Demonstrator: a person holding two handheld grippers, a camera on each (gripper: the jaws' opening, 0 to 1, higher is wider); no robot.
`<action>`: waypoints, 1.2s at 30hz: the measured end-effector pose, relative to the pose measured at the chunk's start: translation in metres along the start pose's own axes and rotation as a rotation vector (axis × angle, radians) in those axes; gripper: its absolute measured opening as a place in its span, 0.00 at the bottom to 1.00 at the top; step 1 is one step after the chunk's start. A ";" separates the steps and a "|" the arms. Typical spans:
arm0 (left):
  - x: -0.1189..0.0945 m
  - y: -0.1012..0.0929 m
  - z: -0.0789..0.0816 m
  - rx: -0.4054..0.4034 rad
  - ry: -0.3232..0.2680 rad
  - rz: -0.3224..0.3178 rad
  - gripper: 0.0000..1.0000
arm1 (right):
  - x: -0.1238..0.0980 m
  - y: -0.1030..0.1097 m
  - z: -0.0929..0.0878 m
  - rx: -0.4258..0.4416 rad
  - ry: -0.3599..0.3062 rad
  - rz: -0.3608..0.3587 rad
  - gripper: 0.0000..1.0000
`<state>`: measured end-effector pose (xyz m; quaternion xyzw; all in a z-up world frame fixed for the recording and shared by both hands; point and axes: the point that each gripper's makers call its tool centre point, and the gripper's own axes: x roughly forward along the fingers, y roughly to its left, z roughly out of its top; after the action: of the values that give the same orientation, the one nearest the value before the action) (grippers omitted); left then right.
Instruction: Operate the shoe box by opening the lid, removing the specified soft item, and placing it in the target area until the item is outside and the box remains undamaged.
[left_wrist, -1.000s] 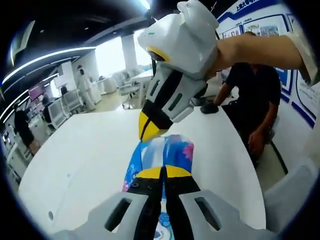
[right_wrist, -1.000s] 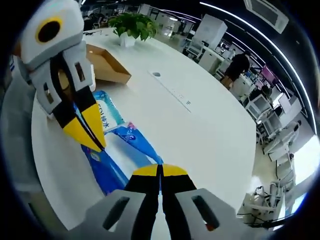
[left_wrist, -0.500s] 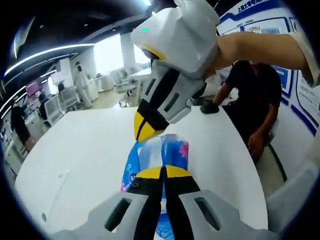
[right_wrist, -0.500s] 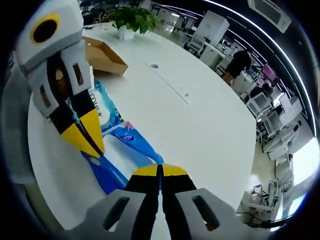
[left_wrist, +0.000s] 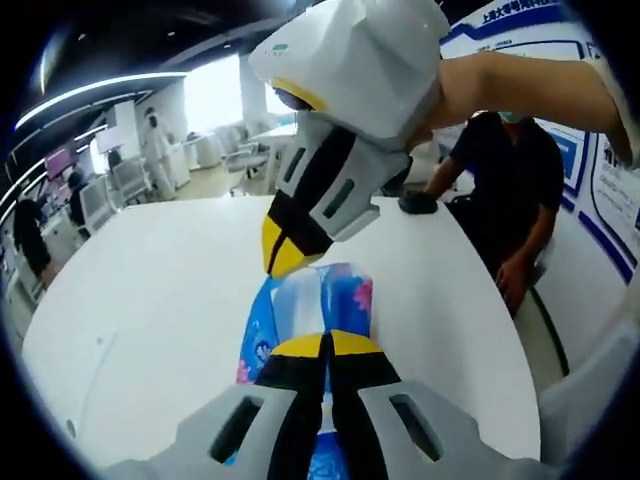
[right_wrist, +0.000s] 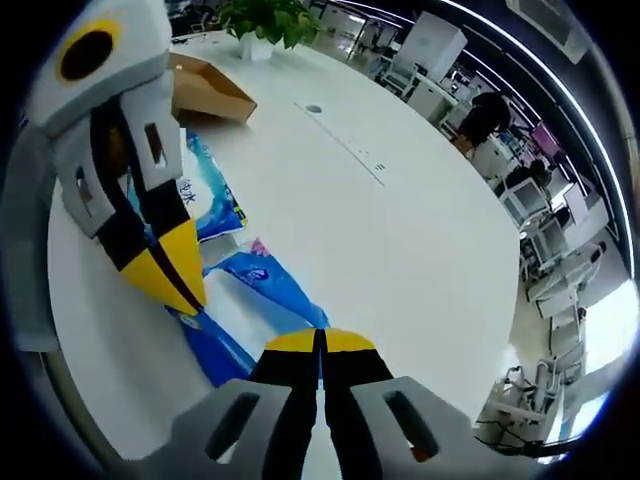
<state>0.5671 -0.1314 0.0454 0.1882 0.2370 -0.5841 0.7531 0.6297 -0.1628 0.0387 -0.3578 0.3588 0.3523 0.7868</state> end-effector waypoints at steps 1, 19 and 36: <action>0.001 0.001 -0.001 -0.005 0.003 0.001 0.00 | 0.001 0.002 -0.001 -0.005 0.005 0.002 0.00; 0.012 -0.001 -0.006 -0.022 0.015 -0.009 0.00 | 0.017 -0.001 -0.013 -0.011 0.019 -0.016 0.00; 0.014 -0.008 -0.007 -0.008 0.024 -0.029 0.00 | 0.018 0.002 -0.015 -0.025 0.039 -0.022 0.00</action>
<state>0.5610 -0.1405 0.0315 0.1889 0.2512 -0.5916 0.7424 0.6323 -0.1691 0.0157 -0.3784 0.3657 0.3412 0.7789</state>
